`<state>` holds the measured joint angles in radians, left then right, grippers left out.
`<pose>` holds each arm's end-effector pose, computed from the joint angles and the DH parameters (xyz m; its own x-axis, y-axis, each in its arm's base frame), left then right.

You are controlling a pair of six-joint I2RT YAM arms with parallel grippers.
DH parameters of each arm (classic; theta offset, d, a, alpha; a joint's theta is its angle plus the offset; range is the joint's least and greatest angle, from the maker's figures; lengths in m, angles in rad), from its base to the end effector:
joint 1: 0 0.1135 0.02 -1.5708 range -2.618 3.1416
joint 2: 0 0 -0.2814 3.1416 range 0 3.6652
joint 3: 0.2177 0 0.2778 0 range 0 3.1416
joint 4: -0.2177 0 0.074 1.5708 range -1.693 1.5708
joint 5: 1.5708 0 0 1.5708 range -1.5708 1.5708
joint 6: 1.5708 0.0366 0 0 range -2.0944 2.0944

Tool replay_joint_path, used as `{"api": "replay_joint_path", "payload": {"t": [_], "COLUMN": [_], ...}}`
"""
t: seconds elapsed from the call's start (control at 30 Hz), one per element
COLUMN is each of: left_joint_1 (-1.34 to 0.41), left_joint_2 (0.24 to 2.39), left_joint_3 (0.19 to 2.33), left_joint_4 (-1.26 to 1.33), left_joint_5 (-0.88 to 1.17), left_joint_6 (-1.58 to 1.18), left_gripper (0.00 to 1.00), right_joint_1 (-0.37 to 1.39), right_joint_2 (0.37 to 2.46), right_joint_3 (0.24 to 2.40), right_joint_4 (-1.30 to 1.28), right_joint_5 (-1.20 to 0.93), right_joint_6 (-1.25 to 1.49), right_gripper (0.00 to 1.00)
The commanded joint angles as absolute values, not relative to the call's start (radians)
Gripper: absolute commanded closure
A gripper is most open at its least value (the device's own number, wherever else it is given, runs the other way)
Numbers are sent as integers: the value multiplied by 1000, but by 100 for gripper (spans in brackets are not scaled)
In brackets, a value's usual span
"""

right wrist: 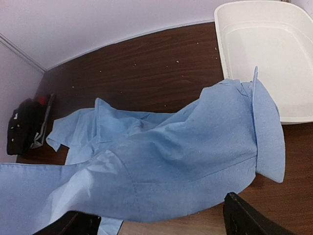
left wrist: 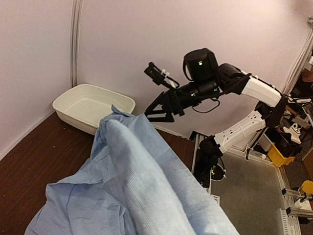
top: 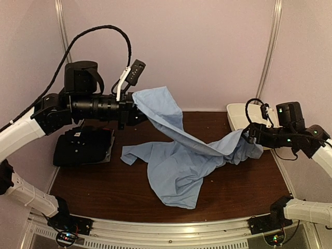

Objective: Fold and stack the long sleeve shirts
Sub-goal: Flatten out the crumpled shirt at the center of the board.

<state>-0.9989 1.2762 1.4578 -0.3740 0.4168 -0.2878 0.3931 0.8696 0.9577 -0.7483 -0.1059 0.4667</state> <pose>0.1498 -0.2601 0.4702 -0.3785 0.1085 -0.9192 0.9141 0.1998 -0.3528 0.1746 0.0766 0.3444 -0.7120 0.1891 -0.6762 -0.1541 0.8975 0.4133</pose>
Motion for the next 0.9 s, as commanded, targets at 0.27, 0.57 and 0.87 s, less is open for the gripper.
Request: {"api": "replay_joint_path", "payload": {"t": [0.27, 0.57, 0.87], "left_joint_1": [-1153, -1290, -1290], "left_joint_2": [1325, 1423, 1387], "left_joint_3": [1336, 1220, 1090], "left_joint_4": [-360, -437, -518], "left_joint_5": [303, 222, 189], "left_joint_6": [-320, -323, -303], "left_gripper": [100, 100, 76], "right_joint_1": [397, 421, 672], "right_joint_2": [704, 846, 972], "right_joint_3": [1053, 927, 843], "right_joint_4": [-849, -747, -635], "right_joint_5": [-222, -225, -156], "right_joint_6": [518, 467, 491], "right_gripper": [9, 14, 15]}}
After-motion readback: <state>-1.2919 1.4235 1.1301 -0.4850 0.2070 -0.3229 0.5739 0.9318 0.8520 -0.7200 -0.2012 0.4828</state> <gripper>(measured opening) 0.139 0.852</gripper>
